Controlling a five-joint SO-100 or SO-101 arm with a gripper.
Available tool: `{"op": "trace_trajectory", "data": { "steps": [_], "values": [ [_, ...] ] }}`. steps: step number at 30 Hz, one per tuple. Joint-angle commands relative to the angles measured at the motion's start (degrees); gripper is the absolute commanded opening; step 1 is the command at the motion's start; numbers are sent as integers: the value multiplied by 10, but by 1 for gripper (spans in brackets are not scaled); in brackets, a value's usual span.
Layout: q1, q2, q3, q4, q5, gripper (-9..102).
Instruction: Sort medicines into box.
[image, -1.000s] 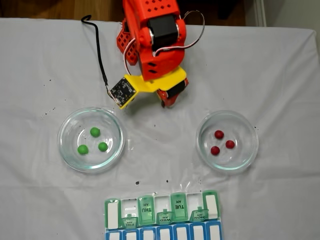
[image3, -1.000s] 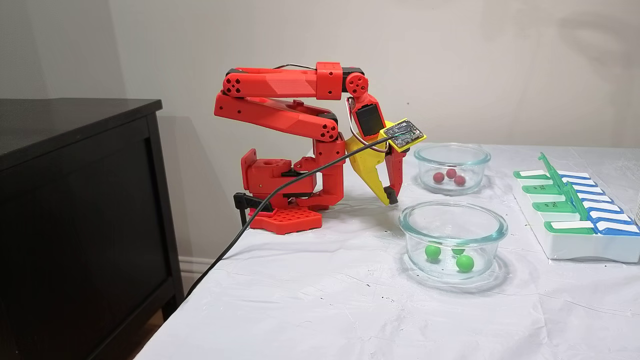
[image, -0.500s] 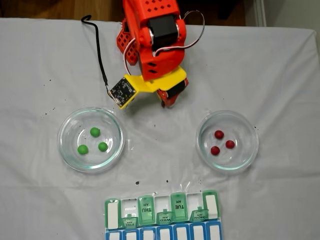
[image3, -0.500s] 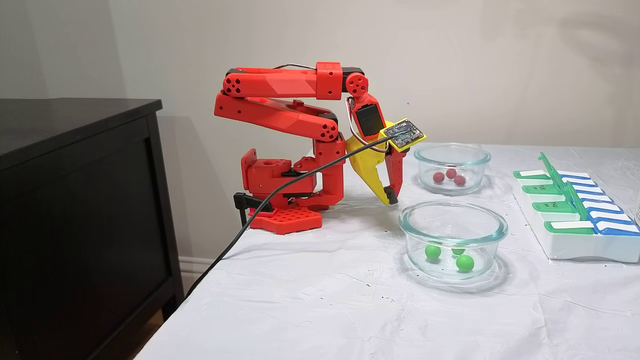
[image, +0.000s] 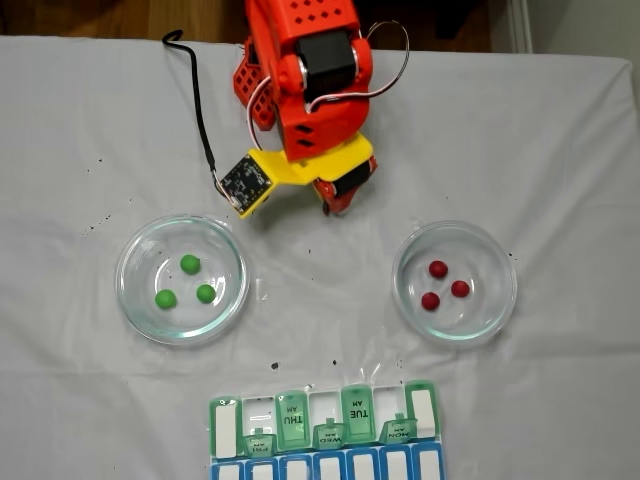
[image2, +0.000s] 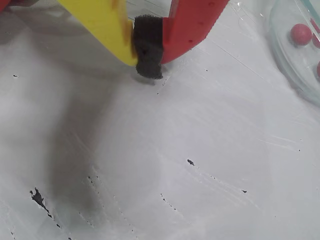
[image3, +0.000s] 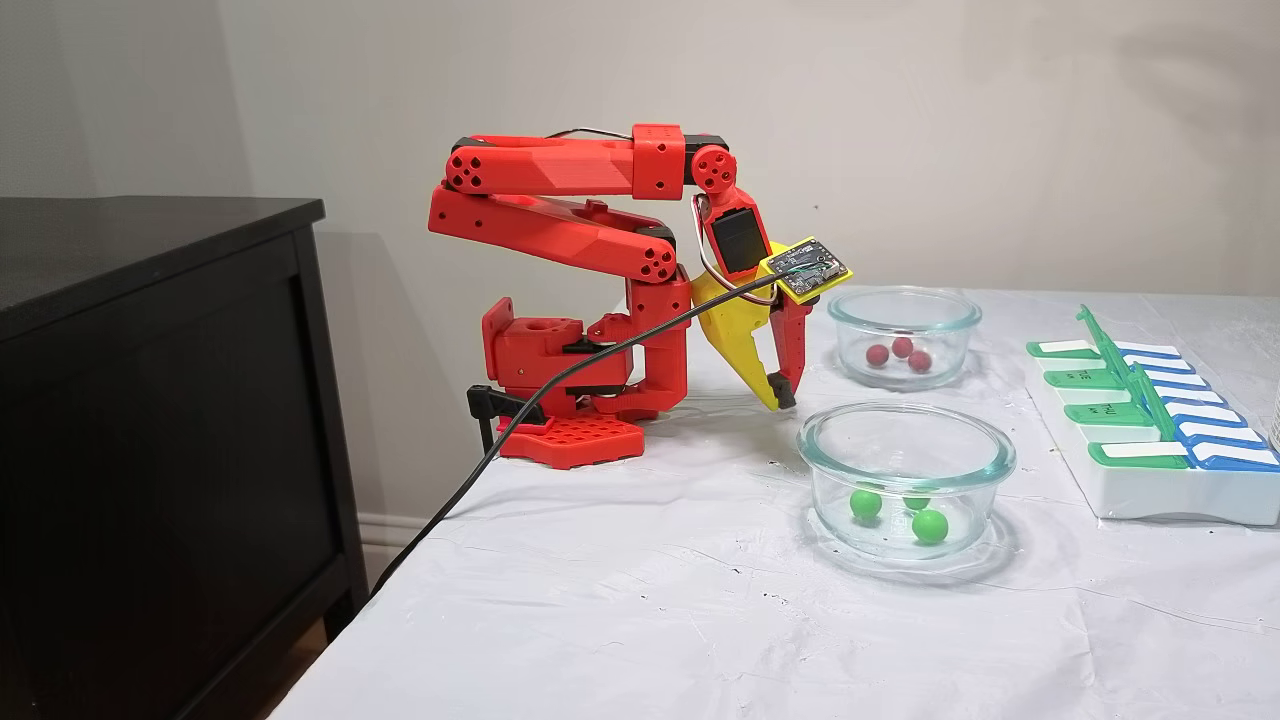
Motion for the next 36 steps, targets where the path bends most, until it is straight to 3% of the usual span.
{"op": "trace_trajectory", "data": {
  "steps": [1,27,31,36],
  "values": [
    [-4,11,-11,-8,-4,0],
    [-28,12,-11,-4,-13,0],
    [-28,12,-12,-5,-16,4],
    [-21,12,-55,-3,-21,0]
  ]
}}
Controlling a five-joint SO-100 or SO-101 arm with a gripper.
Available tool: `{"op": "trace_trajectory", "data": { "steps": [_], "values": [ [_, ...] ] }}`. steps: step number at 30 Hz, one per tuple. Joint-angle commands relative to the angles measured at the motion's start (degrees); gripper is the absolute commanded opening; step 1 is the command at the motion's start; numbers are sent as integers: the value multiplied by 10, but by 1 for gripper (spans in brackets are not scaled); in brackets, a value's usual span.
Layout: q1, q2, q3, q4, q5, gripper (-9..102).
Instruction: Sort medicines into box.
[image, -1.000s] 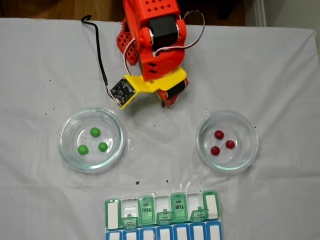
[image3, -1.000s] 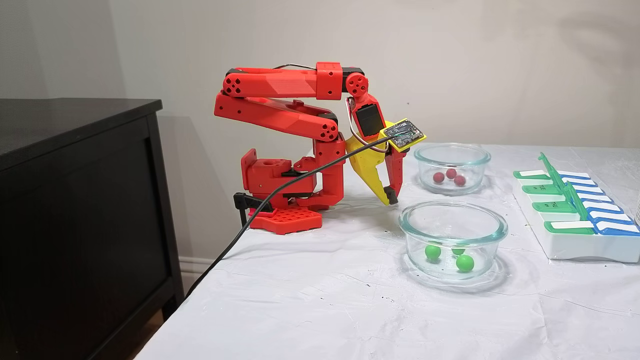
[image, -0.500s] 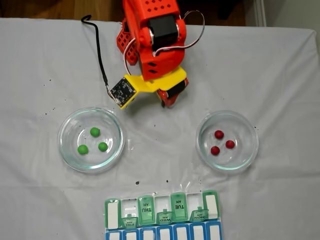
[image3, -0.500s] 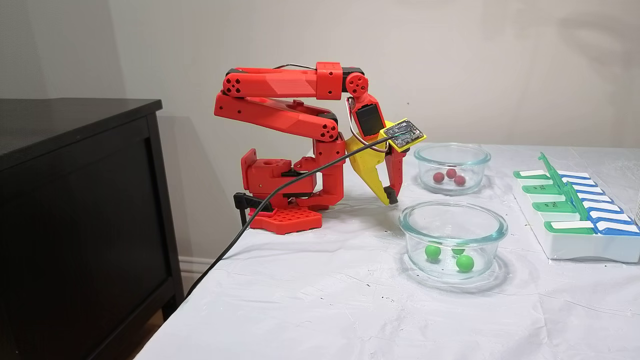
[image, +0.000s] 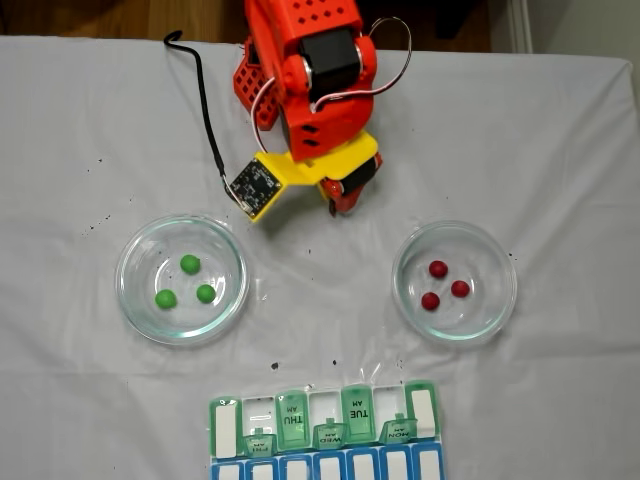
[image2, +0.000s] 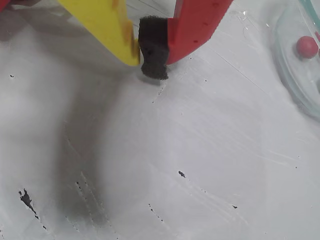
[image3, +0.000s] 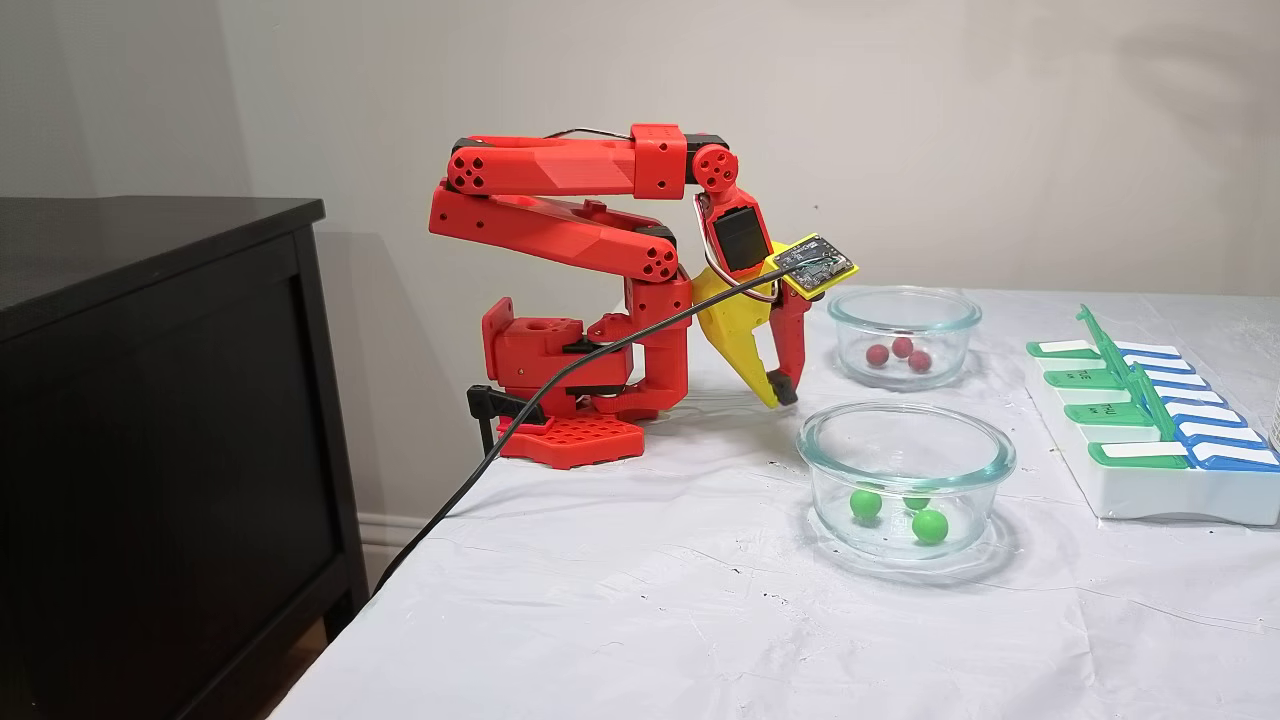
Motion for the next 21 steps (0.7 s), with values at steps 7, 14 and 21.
{"op": "trace_trajectory", "data": {
  "steps": [7,14,21],
  "values": [
    [4,12,-179,49,-19,0],
    [-3,-57,-270,6,1,0],
    [20,-148,-359,-9,13,0]
  ]
}}
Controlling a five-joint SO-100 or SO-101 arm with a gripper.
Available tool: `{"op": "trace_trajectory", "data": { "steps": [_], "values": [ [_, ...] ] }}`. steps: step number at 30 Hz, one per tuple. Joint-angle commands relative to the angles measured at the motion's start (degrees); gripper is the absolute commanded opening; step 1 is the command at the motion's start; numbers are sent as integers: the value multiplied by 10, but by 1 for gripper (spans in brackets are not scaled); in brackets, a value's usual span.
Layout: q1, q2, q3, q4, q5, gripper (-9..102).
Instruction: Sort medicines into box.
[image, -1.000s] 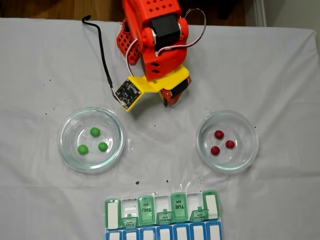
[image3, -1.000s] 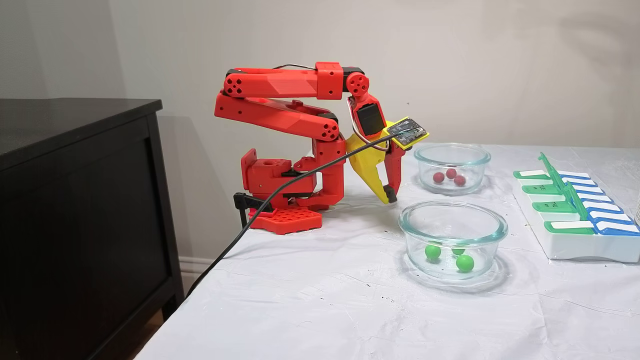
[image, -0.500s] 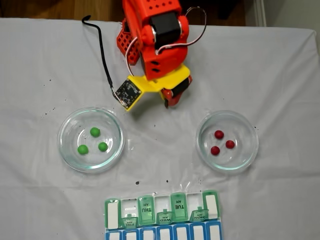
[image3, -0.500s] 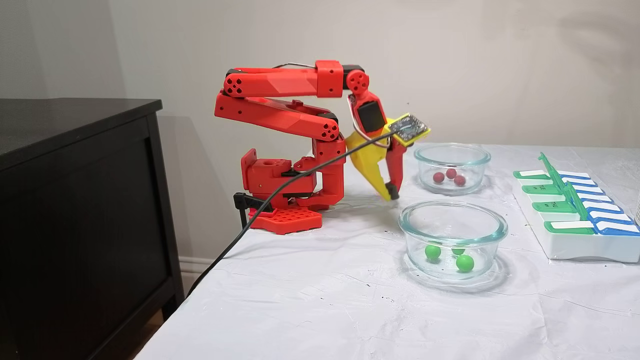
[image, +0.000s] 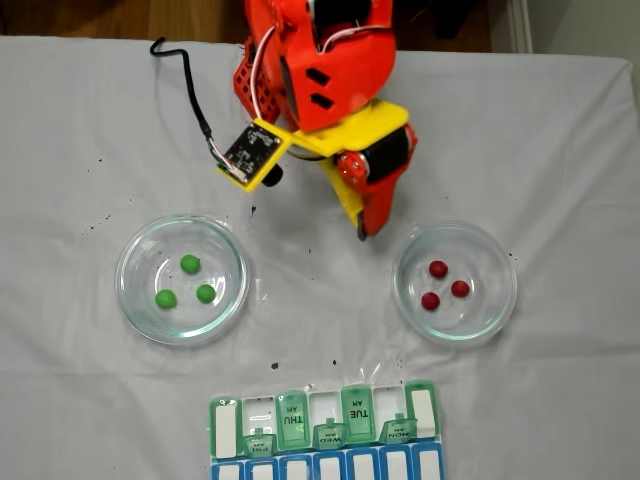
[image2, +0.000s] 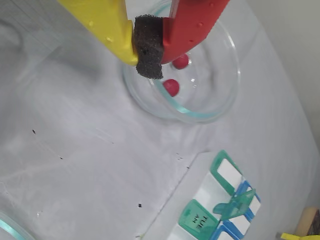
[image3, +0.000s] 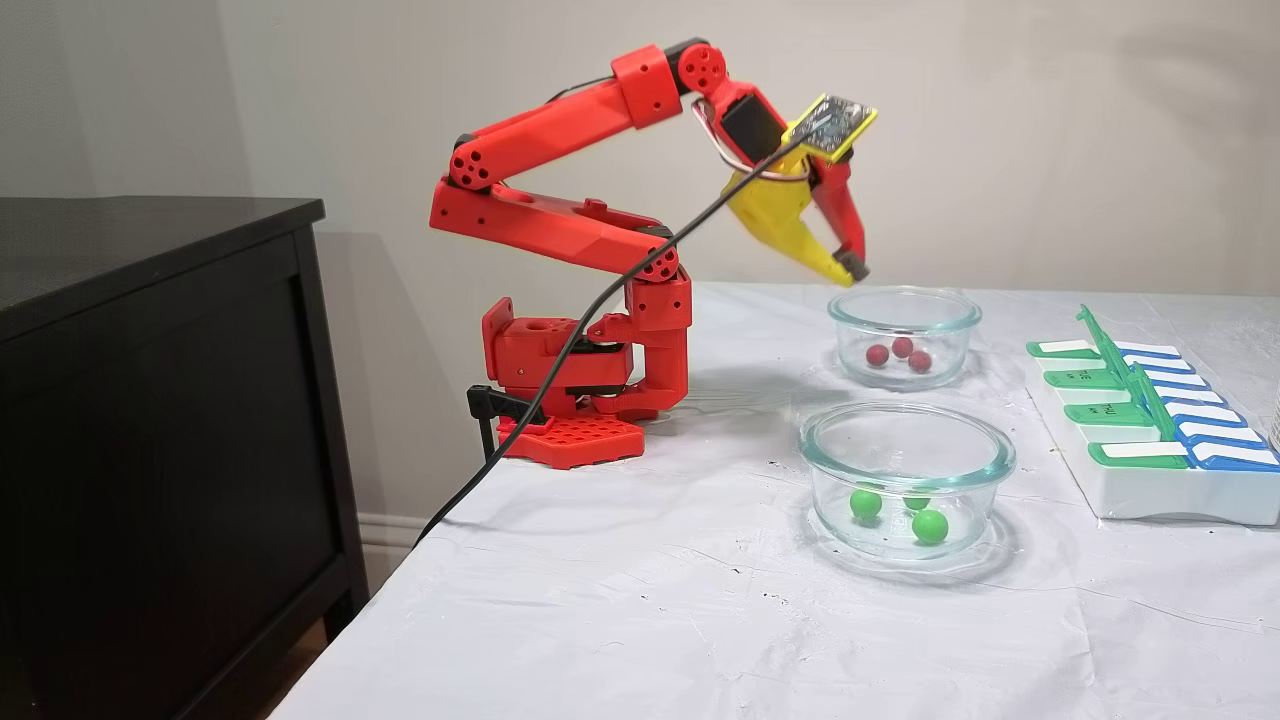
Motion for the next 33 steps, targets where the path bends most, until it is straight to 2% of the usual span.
{"op": "trace_trajectory", "data": {
  "steps": [1,11,21,29,33],
  "values": [
    [17,-21,-82,-16,8,0],
    [3,-163,-242,50,32,0],
    [-123,-241,-322,99,48,0],
    [-163,-396,-396,85,68,0],
    [-175,-417,-392,67,70,2]
  ]
}}
